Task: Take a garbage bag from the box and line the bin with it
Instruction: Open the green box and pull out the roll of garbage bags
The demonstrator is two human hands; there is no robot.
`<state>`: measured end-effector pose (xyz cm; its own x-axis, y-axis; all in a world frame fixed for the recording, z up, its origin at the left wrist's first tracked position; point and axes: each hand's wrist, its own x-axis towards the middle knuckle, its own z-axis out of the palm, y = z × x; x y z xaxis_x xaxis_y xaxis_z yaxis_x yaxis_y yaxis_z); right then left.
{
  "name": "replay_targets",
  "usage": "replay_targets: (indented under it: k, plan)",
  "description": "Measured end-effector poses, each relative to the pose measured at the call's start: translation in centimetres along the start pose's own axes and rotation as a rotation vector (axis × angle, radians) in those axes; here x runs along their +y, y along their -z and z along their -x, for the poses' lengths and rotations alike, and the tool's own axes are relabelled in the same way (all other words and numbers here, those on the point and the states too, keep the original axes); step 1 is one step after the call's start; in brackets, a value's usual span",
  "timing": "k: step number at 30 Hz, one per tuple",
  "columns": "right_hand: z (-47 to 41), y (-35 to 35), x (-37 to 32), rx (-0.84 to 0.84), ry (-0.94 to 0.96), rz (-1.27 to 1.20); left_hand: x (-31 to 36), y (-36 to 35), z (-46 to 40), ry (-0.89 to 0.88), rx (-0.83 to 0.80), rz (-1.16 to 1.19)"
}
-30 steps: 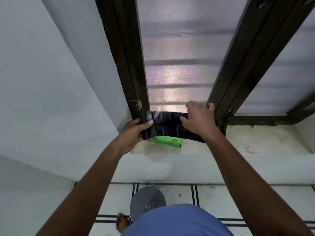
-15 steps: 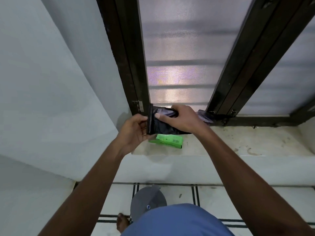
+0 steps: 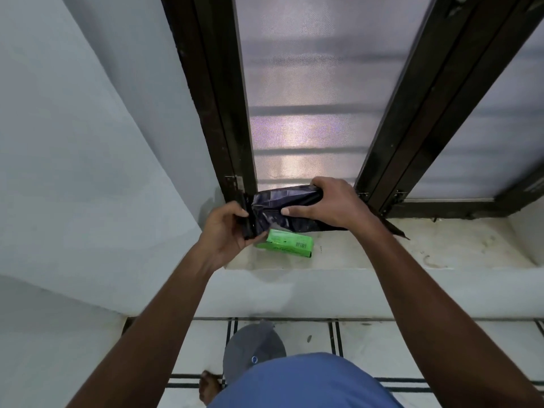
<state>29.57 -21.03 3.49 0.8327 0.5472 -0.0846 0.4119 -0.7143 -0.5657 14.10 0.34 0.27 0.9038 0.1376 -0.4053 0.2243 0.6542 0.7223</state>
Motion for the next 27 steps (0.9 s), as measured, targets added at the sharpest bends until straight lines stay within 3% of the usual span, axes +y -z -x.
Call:
replay_targets:
  k: [4,7,14,20,27]
  plan:
    - [-0.2,0.4,1.1,-0.003,-0.018,0.159,-0.2,0.7,0.0,-0.036,0.047,-0.004]
    - [-0.4,0.3,0.9,-0.100,-0.057,0.313,-0.6,1.0,-0.5,-0.044,0.124,-0.202]
    - [-0.8,-2.2,-3.0,-0.306,-0.019,-0.378,-1.2,-1.0,-0.2,-0.116,0.110,-0.438]
    - [-1.3,-3.3,-1.5,-0.275,0.077,-0.249,-0.5,-0.4,0.3,-0.105,0.093,-0.379]
    - [-0.7,-2.4,-0.8,-0.410,0.109,-0.261,-1.1,-0.1,0.1,-0.116,0.115,-0.424]
